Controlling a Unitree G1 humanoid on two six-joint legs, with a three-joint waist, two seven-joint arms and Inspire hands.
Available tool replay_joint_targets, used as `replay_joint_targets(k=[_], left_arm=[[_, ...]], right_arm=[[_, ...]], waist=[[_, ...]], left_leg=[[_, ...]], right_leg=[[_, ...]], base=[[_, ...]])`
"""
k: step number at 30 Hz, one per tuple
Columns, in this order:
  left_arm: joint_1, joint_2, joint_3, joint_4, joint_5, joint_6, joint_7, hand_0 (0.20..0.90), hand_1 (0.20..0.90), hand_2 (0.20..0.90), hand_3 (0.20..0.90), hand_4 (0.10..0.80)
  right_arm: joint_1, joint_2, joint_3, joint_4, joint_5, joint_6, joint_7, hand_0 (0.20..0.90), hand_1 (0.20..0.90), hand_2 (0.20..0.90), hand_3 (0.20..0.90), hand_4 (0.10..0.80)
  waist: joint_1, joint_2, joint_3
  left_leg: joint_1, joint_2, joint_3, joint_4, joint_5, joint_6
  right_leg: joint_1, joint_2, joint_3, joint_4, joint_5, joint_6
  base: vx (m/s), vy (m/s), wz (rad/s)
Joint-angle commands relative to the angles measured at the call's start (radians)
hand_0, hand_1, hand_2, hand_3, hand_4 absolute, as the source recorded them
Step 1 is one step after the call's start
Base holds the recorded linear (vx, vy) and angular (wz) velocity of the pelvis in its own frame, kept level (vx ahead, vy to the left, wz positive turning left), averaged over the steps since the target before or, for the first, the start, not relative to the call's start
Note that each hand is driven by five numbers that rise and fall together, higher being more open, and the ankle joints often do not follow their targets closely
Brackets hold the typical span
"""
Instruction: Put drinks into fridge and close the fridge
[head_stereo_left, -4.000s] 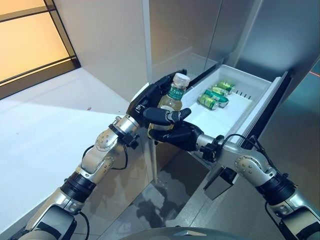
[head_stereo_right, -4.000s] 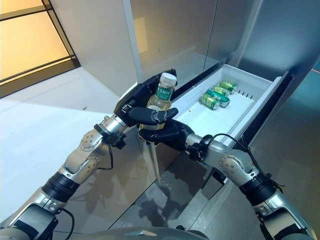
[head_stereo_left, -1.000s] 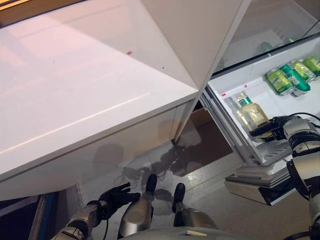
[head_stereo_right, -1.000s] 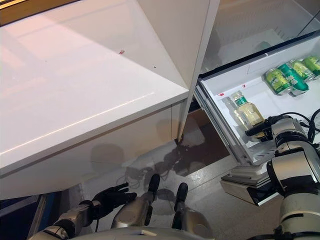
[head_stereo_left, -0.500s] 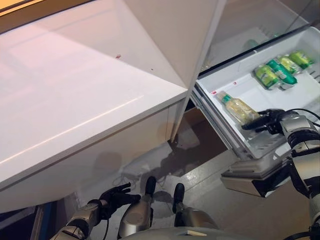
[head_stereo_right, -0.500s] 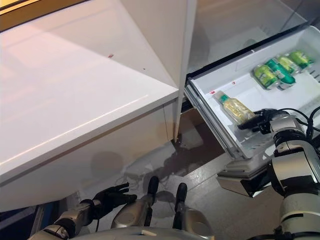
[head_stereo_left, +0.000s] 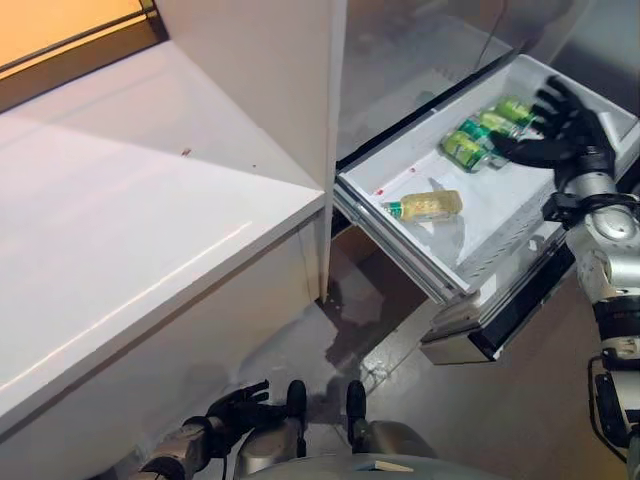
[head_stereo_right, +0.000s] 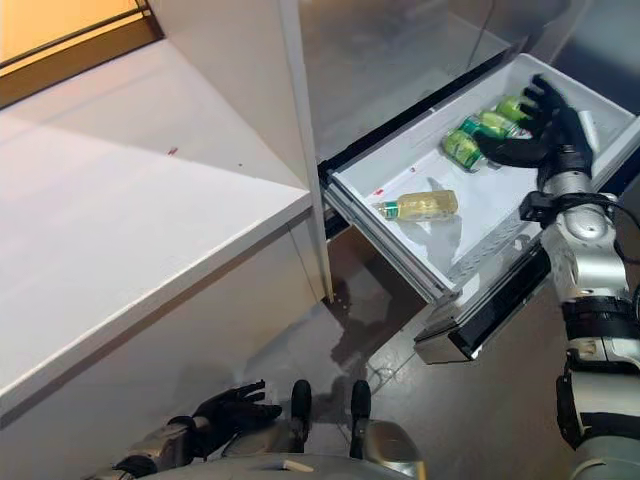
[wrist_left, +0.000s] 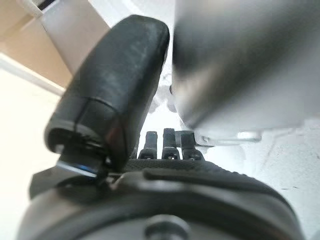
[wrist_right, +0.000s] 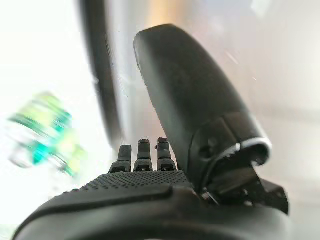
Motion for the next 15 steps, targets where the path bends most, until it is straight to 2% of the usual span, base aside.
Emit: replay_joint_targets(k=[1, 3, 5, 8, 11, 15], left_arm=[[0.026, -0.008, -0.032, 0.095, 0.002, -0.025, -0.01, 0.9, 0.9, 0.9, 0.9, 0.8], [0.027, -0.014, -0.033, 0.107, 0.007, -0.028, -0.018, 0.9, 0.9, 0.9, 0.9, 0.8], [0.041, -0.024, -0.054, 0.122, 0.018, -0.042, -0.02, 0.9, 0.9, 0.9, 0.9, 0.8], [0.053, -0.024, -0.071, 0.12, 0.021, -0.035, -0.025, 0.9, 0.9, 0.9, 0.9, 0.8], [0.061, -0.024, -0.078, 0.118, 0.019, -0.025, -0.028, 0.9, 0.9, 0.9, 0.9, 0.8], [0.078, -0.029, -0.082, 0.094, 0.001, -0.016, -0.01, 0.9, 0.9, 0.9, 0.9, 0.8]], right_arm=[[0.008, -0.011, -0.089, -0.018, 0.087, -0.251, -0.08, 0.9, 0.9, 0.9, 0.9, 0.8], [0.023, -0.002, -0.115, 0.001, 0.088, -0.309, -0.125, 0.9, 0.9, 0.9, 0.9, 0.8], [0.051, 0.018, -0.158, 0.026, 0.085, -0.369, -0.239, 0.9, 0.9, 0.9, 0.9, 0.8], [0.092, 0.05, -0.206, 0.06, 0.121, -0.398, -0.368, 0.9, 0.9, 0.9, 0.9, 0.8], [0.133, 0.083, -0.237, 0.087, 0.172, -0.416, -0.412, 0.9, 0.9, 0.9, 0.9, 0.8], [0.175, 0.114, -0.256, 0.098, 0.208, -0.42, -0.417, 0.9, 0.9, 0.9, 0.9, 0.8]], waist=[[-0.009, -0.03, -0.169], [-0.007, -0.029, -0.177], [-0.003, -0.026, -0.188], [0.002, -0.019, -0.187], [0.007, -0.015, -0.176], [0.024, -0.015, -0.11]], left_leg=[[0.007, -0.015, 0.008, 0.046, -0.122, 0.016], [0.012, -0.017, 0.007, 0.048, -0.128, 0.016], [0.018, -0.022, 0.003, 0.058, -0.135, 0.02], [0.021, -0.028, -0.007, 0.088, -0.149, 0.028], [0.015, -0.037, -0.018, 0.136, -0.169, 0.039], [-0.05, -0.061, -0.045, 0.317, -0.237, 0.059]], right_leg=[[0.014, -0.016, 0.014, 0.059, -0.063, 0.051], [0.02, -0.018, 0.014, 0.055, -0.063, 0.053], [0.028, -0.022, 0.015, 0.059, -0.065, 0.054], [0.033, -0.03, 0.013, 0.092, -0.082, 0.05], [0.03, -0.04, 0.006, 0.142, -0.104, 0.044], [-0.006, -0.062, -0.011, 0.277, -0.158, 0.023]], base=[[0.065, 0.039, -0.07], [0.064, 0.028, -0.08], [0.104, 0.026, -0.06], [0.12, 0.027, -0.03], [0.14, 0.023, -0.02], [0.091, 0.009, 0.13]])
